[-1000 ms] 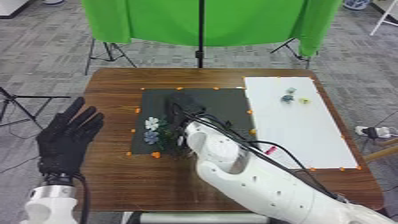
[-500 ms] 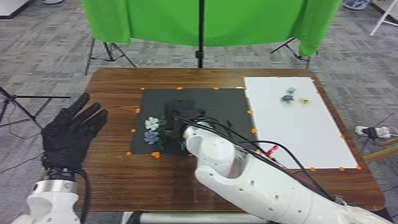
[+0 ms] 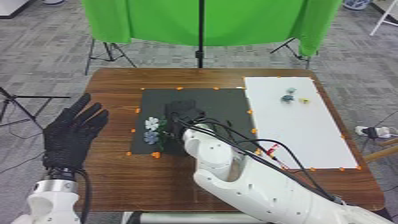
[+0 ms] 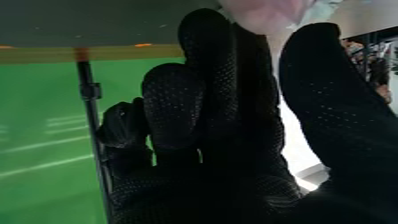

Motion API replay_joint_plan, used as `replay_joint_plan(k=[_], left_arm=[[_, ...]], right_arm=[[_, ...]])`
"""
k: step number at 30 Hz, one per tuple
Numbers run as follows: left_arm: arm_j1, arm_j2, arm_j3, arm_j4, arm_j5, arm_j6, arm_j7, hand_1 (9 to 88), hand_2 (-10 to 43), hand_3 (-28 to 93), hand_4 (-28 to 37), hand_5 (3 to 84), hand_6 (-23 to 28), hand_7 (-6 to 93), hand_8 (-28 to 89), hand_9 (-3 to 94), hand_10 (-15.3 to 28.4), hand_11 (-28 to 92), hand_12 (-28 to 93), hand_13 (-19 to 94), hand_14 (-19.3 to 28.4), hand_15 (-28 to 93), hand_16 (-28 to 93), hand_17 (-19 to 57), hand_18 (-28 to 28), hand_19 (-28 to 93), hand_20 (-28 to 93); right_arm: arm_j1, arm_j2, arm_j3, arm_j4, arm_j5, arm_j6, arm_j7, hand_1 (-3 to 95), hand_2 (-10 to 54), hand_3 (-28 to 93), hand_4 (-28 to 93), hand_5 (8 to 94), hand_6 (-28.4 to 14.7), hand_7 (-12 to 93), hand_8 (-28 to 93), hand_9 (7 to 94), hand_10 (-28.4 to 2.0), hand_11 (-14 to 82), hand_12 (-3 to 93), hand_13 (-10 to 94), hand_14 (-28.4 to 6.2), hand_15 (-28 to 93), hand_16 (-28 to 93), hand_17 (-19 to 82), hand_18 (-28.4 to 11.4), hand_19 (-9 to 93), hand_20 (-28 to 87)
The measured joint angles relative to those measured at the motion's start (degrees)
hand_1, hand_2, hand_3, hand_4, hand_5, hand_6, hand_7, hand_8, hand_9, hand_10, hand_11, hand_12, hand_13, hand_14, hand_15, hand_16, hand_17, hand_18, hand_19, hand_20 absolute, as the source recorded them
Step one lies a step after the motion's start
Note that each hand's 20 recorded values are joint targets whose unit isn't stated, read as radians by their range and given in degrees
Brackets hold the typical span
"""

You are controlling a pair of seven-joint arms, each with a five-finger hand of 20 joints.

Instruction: Arrange flowers

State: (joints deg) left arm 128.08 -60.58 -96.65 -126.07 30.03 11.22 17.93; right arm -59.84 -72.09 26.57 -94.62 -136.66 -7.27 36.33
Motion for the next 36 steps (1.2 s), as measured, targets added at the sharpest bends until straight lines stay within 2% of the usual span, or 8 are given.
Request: replay_joint_plan(k=[4,8,10,13,17,21,28,36], left_arm=[[0.33,-0.22,-0.11,-0.08,0.00,0.01,0.01,23.2,5.9,81,-25.0,38.6,9.7,10.4,-9,33.4,19.2,24,10,24,26.1,45,-8,-10.7,24.1,51,14],[1.02,-0.56,-0.27,-0.06,-0.04,0.04,0.23,21.6,5.7,81,-26.2,38.6,9.6,10.6,-9,33.4,19.1,24,10,24,26.1,45,-8,-10.7,24.3,52,14],[1.43,-0.73,-0.18,0.13,-0.37,0.14,0.52,20.9,5.7,81,-27.1,38.6,9.4,10.7,-9,33.4,19.1,24,10,24,26.1,46,-8,-10.7,24.4,52,14],[2.11,-0.88,0.36,0.64,-1.30,0.48,1.76,20.4,5.6,81,-27.8,38.8,9.3,10.8,-9,33.5,19.1,24,10,24,26.3,46,-8,-10.6,24.4,52,15],[3.13,-0.91,0.97,0.99,-1.87,0.49,3.93,20.0,5.7,81,-28.1,38.8,9.2,10.7,-9,33.5,19.1,24,10,24,26.3,47,-7,-10.4,24.4,52,15],[3.96,0.00,1.62,0.95,-2.63,0.86,6.41,19.9,5.7,81,-28.2,38.8,9.0,10.7,-9,33.5,19.0,23,10,25,26.7,50,-7,-10.3,24.4,52,16],[4.30,0.99,2.14,0.79,-2.93,1.20,6.69,19.9,5.5,81,-28.3,38.5,9.1,10.5,-9,33.5,19.0,23,11,25,26.7,51,-8,-10.3,24.4,52,16],[3.94,1.09,2.69,0.79,-2.93,1.19,6.69,20.4,5.4,82,-28.3,38.3,9.1,10.5,-9,33.4,19.0,23,11,24,26.5,50,-8,-10.3,24.4,52,17]], right_arm=[[0.05,0.33,0.11,-0.64,0.19,0.83,0.47,38.4,-9.5,78,-28,69.8,3.3,15,-12,76.1,-12.2,42.8,19.5,63,-10.8,82,18,26,-22.7,93,57],[0.39,2.14,0.84,-3.37,3.71,5.27,2.43,37.5,-9.5,78,-28,66.7,1.3,16,-12,71.2,-13.2,41.8,18.3,59,-11.7,82,17,25,-22.6,93,56],[0.80,3.61,1.85,-5.15,7.15,7.39,4.11,36.2,-9.5,78,-28,63.6,0.1,16,-12,68.1,-15.4,37.9,16.4,56,-12.8,79,14,23,-22.5,92,55],[1.45,6.29,4.73,-7.10,11.69,8.19,6.26,35.1,-9.5,79,-28,60.1,-0.3,16,-13,63.8,-16.5,31.7,14.7,52,-13.8,76,12,22,-22.0,90,55],[2.15,11.44,8.89,-7.86,15.06,9.49,8.37,34.6,-9.5,79,-28,56.9,-0.1,17,-13,59.5,-17.9,26.6,13.8,48,-14.9,74,9,19,-21.9,88,54],[1.84,18.02,12.98,-7.57,19.06,12.21,10.77,34.2,-9.5,80,-28,55.1,-0.1,17,-13,57.1,-18.1,25.0,13.8,46,-15.1,73,8,18,-21.6,87,54],[2.20,28.00,13.30,-1.79,21.12,13.35,13.80,34.0,-9.5,81,-28,52.3,0.8,17,-14,53.3,-18.4,22.9,13.5,44,-15.8,73,7,17,-21.5,86,54],[4.34,29.30,9.85,5.01,20.31,8.50,16.14,34.0,-9.5,81,-28,51.0,2.6,18,-14,51.5,-18.5,21.8,13.5,43,-15.7,74,6,17,-21.3,86,54]])
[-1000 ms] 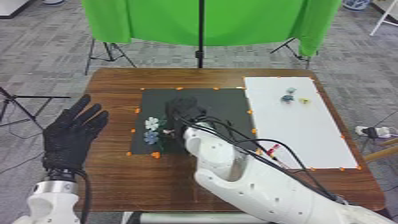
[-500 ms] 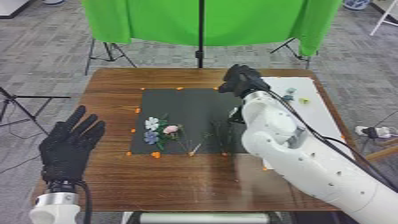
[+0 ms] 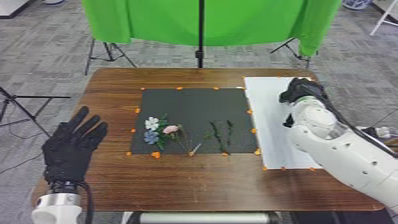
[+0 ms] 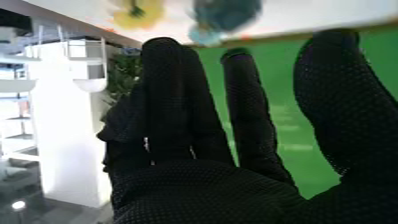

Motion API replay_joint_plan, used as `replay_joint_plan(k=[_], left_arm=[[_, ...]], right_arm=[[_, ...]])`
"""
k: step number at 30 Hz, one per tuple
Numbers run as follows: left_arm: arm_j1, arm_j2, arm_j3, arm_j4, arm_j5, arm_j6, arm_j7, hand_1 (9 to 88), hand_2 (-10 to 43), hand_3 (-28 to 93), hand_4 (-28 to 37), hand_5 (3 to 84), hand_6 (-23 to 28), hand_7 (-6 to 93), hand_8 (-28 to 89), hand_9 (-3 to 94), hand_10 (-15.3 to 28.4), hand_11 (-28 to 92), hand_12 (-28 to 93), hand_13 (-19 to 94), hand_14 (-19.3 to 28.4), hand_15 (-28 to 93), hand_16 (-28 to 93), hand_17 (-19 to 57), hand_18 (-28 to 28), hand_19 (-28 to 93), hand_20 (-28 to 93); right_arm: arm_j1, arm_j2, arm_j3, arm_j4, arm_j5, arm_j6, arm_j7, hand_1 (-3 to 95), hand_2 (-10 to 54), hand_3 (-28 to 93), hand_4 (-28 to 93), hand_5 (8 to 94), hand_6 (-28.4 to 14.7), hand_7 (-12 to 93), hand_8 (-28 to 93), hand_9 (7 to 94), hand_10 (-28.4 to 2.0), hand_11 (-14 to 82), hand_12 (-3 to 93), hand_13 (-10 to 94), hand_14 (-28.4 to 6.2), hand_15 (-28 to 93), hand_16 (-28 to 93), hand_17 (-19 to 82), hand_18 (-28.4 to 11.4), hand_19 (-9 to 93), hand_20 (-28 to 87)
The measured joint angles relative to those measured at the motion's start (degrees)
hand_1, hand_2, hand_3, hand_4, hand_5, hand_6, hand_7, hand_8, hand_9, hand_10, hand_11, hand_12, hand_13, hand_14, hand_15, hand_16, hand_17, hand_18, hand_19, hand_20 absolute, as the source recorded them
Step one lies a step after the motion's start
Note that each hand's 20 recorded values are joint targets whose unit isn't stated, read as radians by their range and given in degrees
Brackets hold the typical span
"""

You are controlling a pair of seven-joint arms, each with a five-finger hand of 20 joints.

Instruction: Arrange flowers

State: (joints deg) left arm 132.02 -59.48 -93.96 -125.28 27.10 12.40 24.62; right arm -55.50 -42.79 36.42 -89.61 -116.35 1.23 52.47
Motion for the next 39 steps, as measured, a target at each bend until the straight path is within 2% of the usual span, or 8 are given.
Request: replay_joint_plan(k=[4,6,7,9,15,23,30,39], left_arm=[[-0.58,0.04,0.50,0.10,-0.02,0.00,0.02,20.6,5.4,81,-28.3,38.3,9.1,10.6,-9,33.4,19.0,23,11,24,26.5,50,-8,-10.2,24.4,52,17],[-0.90,0.05,0.73,0.21,-0.06,0.00,0.02,20.6,5.4,82,-28.3,38.3,9.2,10.6,-9,33.4,19.0,23,11,24,26.5,50,-8,-10.2,24.4,52,17],[-1.05,0.05,0.84,0.28,-0.08,0.00,0.02,20.6,5.4,82,-28.3,38.3,9.2,10.7,-9,33.4,19.0,23,11,24,26.5,50,-8,-10.3,24.4,52,17],[-1.28,0.06,1.00,0.37,-0.10,-0.02,0.02,20.6,5.3,82,-28.3,38.3,9.2,10.7,-9,33.4,19.0,23,11,24,26.5,50,-8,-10.2,24.4,52,17],[-1.42,0.25,1.10,0.43,-0.32,-0.02,0.23,20.6,5.3,82,-28.3,38.3,9.2,10.7,-9,33.4,19.0,23,11,24,26.5,50,-9,-10.3,24.4,52,17],[-1.05,0.04,0.08,0.39,-0.22,-0.16,-0.36,20.6,5.3,82,-28.3,38.3,9.2,10.6,-9,33.4,19.1,23,11,24,26.6,50,-9,-10.3,24.3,52,17],[-1.11,-0.06,0.24,0.41,-0.13,-0.50,-0.82,20.8,5.4,81,-28.3,38.3,9.2,10.6,-9,33.4,19.1,23,11,24,26.6,51,-9,-10.3,24.3,52,17],[-1.56,-0.18,0.48,0.45,0.35,-1.13,-1.98,20.9,5.5,81,-28.2,38.4,9.3,10.5,-9,33.4,19.2,23,11,24,26.6,51,-9,-10.3,24.4,52,17]], right_arm=[[1.95,-1.35,-3.24,3.13,-1.34,-1.83,-0.25,37.2,-9.5,80,-28,56.9,5.6,19,-16,58.3,-15.0,23.3,13.5,49,-13.1,73,7,19,-21.4,87,54],[2.69,-2.73,-3.94,5.62,-2.89,-3.43,-1.05,44.7,-9.5,73,-28,68.1,6.1,18,-10,70.3,-11.7,22.5,16.7,59,-9.5,70,11,23,-21.2,89,52],[3.23,-3.40,-4.67,6.97,-4.13,-4.00,-1.50,50.4,-9.5,68,-28,76.6,5.8,17,-5,81.0,-8.9,17.1,23.8,66,-7.2,68,15,26,-21.0,91,51],[4.88,-4.43,-7.34,9.32,-7.90,-3.84,-1.81,59.8,-9.5,59,-28,87.6,4.7,16,1,92.2,-5.2,15.0,29.4,77,-3.7,64,18,33,-20.3,93,50],[5.21,-4.42,-11.12,8.72,-11.97,4.56,-1.72,65.0,-9.5,57,-28,91.0,2.1,15,4,93.7,-4.9,17.8,29.6,81,-3.0,61,25,36,-21.2,93,52],[0.21,-0.76,-9.52,-2.59,-11.35,14.49,-3.90,62.1,-9.5,63,-28,91.1,1.7,15,5,93.7,-5.0,18.4,29.7,81,-3.5,61,25,36,-21.6,93,53],[-5.69,-4.14,0.08,-13.68,-11.14,11.34,-15.85,61.0,-9.5,64,-28,90.7,1.4,15,5,93.7,-5.4,17.8,29.9,80,-4.0,62,25,35,-21.6,93,53],[-10.39,-16.69,-1.54,-15.00,-12.31,3.86,-18.24,56.6,-9.5,69,-28,89.3,2.0,15,5,93.7,-6.0,16.9,30.3,78,-4.9,64,24,34,-21.5,93,52]])
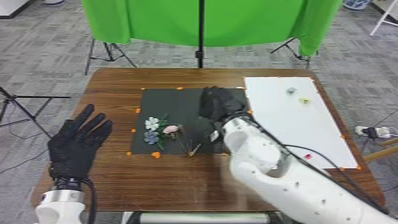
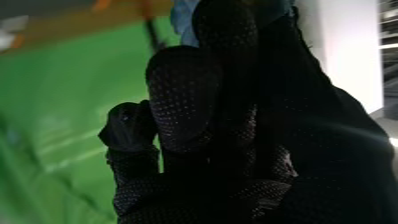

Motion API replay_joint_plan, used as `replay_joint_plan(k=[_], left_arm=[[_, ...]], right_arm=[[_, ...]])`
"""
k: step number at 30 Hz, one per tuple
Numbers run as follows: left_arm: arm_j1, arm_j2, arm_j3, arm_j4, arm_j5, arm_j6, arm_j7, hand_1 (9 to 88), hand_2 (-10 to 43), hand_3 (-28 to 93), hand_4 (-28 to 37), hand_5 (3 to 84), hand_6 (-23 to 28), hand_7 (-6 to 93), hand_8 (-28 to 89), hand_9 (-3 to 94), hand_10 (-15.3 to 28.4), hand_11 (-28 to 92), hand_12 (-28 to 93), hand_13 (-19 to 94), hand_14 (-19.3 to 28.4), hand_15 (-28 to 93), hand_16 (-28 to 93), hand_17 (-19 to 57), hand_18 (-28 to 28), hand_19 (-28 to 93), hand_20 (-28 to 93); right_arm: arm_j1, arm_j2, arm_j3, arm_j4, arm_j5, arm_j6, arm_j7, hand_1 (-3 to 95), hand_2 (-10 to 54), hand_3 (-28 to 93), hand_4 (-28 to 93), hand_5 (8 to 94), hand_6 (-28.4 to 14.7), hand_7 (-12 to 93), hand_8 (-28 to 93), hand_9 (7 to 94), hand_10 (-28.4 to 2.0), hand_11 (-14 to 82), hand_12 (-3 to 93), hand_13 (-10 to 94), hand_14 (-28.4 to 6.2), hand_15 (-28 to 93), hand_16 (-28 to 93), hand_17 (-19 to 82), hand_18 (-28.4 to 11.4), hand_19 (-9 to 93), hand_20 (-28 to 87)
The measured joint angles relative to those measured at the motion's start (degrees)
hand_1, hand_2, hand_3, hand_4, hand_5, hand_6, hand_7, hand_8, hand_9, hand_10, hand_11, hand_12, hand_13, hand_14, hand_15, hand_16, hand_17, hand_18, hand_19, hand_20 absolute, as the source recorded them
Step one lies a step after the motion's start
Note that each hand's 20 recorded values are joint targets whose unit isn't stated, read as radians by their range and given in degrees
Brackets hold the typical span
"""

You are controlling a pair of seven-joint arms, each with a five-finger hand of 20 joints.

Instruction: Arrange flowers

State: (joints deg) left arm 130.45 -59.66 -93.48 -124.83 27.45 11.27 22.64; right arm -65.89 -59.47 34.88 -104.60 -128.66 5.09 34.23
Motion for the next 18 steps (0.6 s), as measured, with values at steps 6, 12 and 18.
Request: replay_joint_plan(k=[6,12,18], left_arm=[[-0.17,-0.76,-0.40,0.00,0.55,-0.08,-1.34,21.1,5.5,82,-28.2,38.5,9.5,10.6,-9,33.5,19.1,23,11,24,26.6,51,-9,-10.3,24.3,52,17],[-0.46,-1.10,-0.49,0.06,0.83,-0.16,-1.95,21.2,5.5,82,-28.0,38.7,9.6,10.6,-9,33.5,19.1,23,11,24,26.6,51,-9,-10.3,24.3,52,17],[-0.49,-1.19,-0.48,0.07,0.88,-0.18,-2.02,21.1,5.4,82,-28.0,38.8,9.7,10.6,-9,33.5,19.1,23,11,24,26.6,51,-9,-10.3,24.3,52,17]], right_arm=[[-2.93,-2.66,-2.02,0.18,-1.97,-1.68,-1.01,51.7,-9.5,69,-28,83.6,3.2,15,1,92.5,-6.9,26.2,29.9,74,-7.0,72,20,31,-21.3,93,56],[-2.89,-2.58,-2.89,1.01,-4.42,-2.38,-1.01,49.2,-9.5,70,-28,77.9,3.1,15,-1,88.3,-7.3,30.3,29.3,70,-7.8,76,19,29,-21.5,93,57],[-2.04,-2.23,-3.85,1.57,-4.36,-2.02,-0.01,45.7,-9.5,73,-28,74.1,3.1,16,-3,86.3,-7.9,32.8,27.4,69,-8.3,77,18,29,-21.9,93,58]])
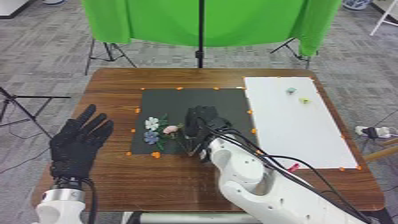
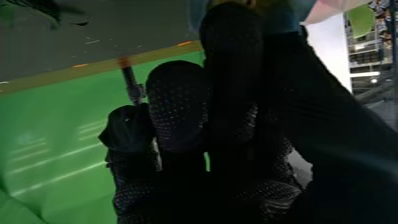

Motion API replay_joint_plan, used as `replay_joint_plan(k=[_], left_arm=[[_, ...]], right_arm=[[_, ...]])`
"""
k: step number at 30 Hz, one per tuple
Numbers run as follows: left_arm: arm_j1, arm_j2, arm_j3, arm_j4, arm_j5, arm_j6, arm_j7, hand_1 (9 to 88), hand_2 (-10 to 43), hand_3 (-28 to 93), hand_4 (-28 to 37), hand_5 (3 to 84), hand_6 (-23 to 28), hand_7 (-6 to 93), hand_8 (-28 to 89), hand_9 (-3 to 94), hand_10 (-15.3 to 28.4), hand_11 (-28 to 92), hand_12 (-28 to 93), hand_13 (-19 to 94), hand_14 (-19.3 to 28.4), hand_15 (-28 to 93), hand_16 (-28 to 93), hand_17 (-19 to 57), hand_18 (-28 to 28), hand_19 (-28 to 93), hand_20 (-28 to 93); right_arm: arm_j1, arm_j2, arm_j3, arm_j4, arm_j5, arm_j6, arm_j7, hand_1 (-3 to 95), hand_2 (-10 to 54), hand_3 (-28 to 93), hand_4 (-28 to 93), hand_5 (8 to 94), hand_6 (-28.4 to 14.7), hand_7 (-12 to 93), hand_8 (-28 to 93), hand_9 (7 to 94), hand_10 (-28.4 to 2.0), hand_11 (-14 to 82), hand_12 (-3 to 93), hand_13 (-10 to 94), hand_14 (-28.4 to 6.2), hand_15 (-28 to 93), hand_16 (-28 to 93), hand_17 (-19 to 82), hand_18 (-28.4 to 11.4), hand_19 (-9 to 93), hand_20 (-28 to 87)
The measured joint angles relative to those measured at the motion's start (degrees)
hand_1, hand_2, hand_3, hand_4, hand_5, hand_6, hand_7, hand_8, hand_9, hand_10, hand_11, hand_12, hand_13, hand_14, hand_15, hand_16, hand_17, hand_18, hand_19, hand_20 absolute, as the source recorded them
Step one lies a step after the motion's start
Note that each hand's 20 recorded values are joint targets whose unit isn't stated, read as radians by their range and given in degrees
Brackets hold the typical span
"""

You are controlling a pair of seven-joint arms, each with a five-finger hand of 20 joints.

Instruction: Arrange flowers

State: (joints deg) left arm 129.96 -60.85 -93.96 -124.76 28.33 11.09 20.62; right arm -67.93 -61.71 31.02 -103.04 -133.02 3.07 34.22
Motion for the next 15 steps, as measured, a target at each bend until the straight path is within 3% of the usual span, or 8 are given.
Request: replay_joint_plan(k=[4,11,15], left_arm=[[-0.01,0.00,0.08,0.00,0.03,-0.03,0.01,21.3,5.5,82,-28.0,38.8,9.7,10.6,-9,33.5,19.1,23,11,24,26.6,51,-9,-10.3,24.3,52,17],[0.08,0.00,0.11,-0.03,0.06,-0.05,0.07,21.4,5.5,82,-27.8,38.8,9.7,10.6,-9,33.5,19.1,23,11,24,26.6,51,-9,-10.3,24.3,52,17],[0.37,0.06,0.19,-0.12,0.02,0.02,0.45,21.5,5.5,82,-27.9,38.8,9.7,10.6,-9,33.5,19.1,23,11,24,26.5,51,-9,-10.3,24.3,52,17]], right_arm=[[0.28,0.08,-0.07,0.00,0.03,-0.15,0.89,40.8,-9.5,77,-28,71.1,3.0,15,-12,84.0,-9.2,38.3,21.8,69,-9.0,77,18,29,-22.4,93,58],[0.98,1.22,-0.59,-1.01,0.10,-0.23,5.34,37.3,-9.5,77,-28,69.4,2.4,15,-13,82.6,-10.0,40.7,19.7,69,-9.8,79,18,29,-23.1,93,60],[1.41,3.46,0.69,-2.61,1.82,1.66,6.32,35.8,-9.5,77,-28,67.5,1.6,15,-12,78.0,-11.7,34.3,16.7,65,-10.8,76,16,27,-23.2,93,57]])
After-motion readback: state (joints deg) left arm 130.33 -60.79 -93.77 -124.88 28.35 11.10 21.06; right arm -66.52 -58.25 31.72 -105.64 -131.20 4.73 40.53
